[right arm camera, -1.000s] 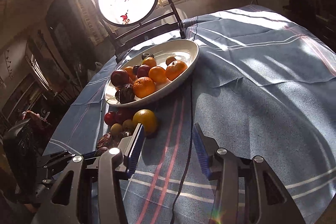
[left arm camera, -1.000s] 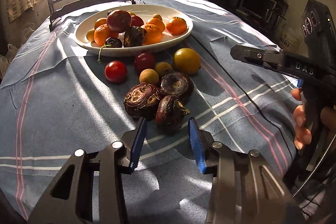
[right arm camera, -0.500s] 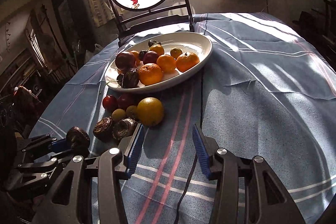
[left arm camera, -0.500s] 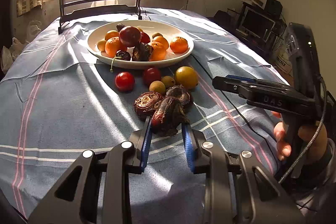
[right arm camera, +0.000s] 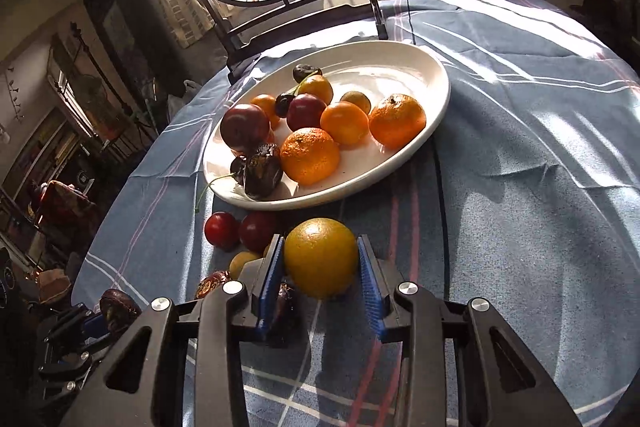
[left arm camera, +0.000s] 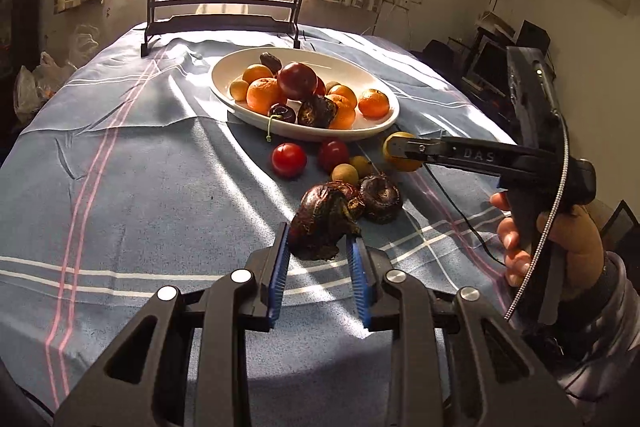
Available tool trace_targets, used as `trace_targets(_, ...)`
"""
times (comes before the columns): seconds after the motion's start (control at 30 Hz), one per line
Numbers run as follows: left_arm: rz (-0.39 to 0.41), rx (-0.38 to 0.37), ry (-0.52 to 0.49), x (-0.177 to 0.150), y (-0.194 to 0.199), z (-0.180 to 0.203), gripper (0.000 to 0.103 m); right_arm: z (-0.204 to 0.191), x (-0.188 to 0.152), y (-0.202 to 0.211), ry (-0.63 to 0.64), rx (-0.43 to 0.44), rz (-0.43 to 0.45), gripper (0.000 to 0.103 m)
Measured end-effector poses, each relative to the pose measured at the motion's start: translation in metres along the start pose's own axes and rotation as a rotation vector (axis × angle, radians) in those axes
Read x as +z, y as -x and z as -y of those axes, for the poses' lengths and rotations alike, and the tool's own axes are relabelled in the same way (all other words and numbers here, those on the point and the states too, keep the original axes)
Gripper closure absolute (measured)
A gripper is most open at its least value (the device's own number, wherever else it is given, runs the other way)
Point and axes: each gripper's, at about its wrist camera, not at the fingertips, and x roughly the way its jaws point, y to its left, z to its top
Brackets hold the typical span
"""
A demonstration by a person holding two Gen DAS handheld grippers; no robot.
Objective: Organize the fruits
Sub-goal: 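Place the mangosteen and large orange on the plate and open both tools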
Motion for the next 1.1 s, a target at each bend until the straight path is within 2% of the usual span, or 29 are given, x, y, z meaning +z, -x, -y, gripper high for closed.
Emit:
trace_targets(0.13, 0.02, -0.009, -0.007, 0.019, 0.0, -0.004, 0.076, 0.008, 0.016, 0.027, -0.002, -0.002, 0.08, 0.066)
trace_targets(0.27, 0.05, 0.001, -0.052, 0.06, -0.008, -0.001, 0.076, 0.015, 0.048, 0.035, -0.008, -0.023, 0.131, 0.066)
trace_targets(0.33, 0.057, -0.005, -0.069, 0.084, -0.019, 0.001, 0.076, 0.016, 0.066, 0.028, -0.003, -0.034, 0.148, 0.066)
trace_targets(0.47, 0.037, -0.007, -0.078, 0.129, -0.058, 0.005, 0.076, 0.018, 0.093, -0.003, -0.004, -0.053, 0.121, 0.066)
trace_targets(0.63, -0.031, 0.036, -0.048, 0.16, -0.112, 0.001, 0.076, 0.018, 0.109, -0.039, 0.012, -0.11, 0.089, 0.066)
trace_targets(0.77, -0.066, 0.049, -0.016, 0.165, -0.132, -0.007, 0.075, 0.013, 0.111, -0.045, 0.042, -0.117, 0.099, 0.064)
trace_targets(0.83, -0.058, 0.06, -0.012, 0.163, -0.128, -0.009, 0.075, 0.01, 0.108, -0.038, 0.053, -0.109, 0.115, 0.057)
trace_targets(0.9, -0.029, 0.079, -0.025, 0.159, -0.115, -0.008, 0.065, 0.006, 0.103, -0.028, 0.069, -0.102, 0.125, 0.057)
trace_targets(1.03, 0.015, 0.076, -0.059, 0.135, -0.08, 0.0, 0.062, 0.005, 0.078, -0.002, 0.082, -0.078, 0.132, 0.057)
trace_targets(1.1, 0.016, 0.071, -0.091, 0.115, -0.063, 0.006, 0.05, 0.006, 0.058, 0.01, 0.082, -0.065, 0.122, 0.057)
